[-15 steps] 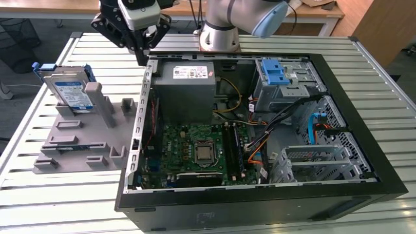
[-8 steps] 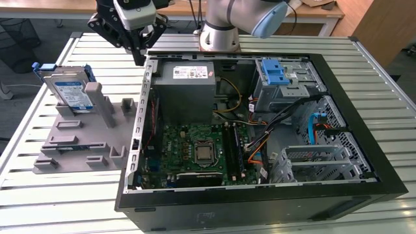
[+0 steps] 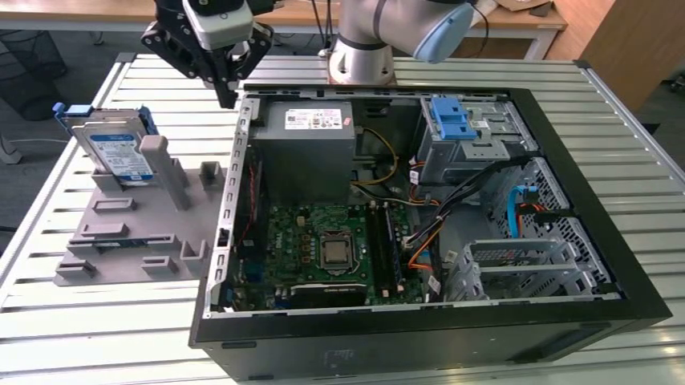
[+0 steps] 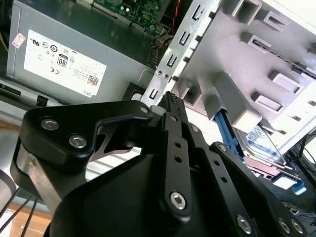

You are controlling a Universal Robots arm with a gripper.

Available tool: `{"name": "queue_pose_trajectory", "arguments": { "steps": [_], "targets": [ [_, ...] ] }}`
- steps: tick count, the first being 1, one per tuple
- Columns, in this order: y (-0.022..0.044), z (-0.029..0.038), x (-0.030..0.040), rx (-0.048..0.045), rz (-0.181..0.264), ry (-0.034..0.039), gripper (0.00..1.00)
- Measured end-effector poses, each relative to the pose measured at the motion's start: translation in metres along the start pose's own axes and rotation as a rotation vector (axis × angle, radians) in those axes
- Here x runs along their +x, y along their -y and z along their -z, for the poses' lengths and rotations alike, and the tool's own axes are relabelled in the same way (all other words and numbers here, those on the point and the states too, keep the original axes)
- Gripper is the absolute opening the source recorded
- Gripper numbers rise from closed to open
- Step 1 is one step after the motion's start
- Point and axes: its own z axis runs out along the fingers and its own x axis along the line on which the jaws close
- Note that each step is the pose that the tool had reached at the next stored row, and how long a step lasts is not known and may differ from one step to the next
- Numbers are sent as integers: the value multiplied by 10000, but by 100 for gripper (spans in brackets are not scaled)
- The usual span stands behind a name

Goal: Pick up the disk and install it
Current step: 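Reach for the disk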

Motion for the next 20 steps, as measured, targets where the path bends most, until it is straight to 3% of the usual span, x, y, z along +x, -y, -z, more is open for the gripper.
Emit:
{"name": "queue_pose_trajectory", "arguments": {
  "steps": [8, 14, 20],
  "targets": [
    [2, 1, 28, 0, 0, 0, 11],
    [4, 1, 157, 1, -1, 0, 11],
    [-104, -7, 239, -1, -1, 1, 11]
  ]
}}
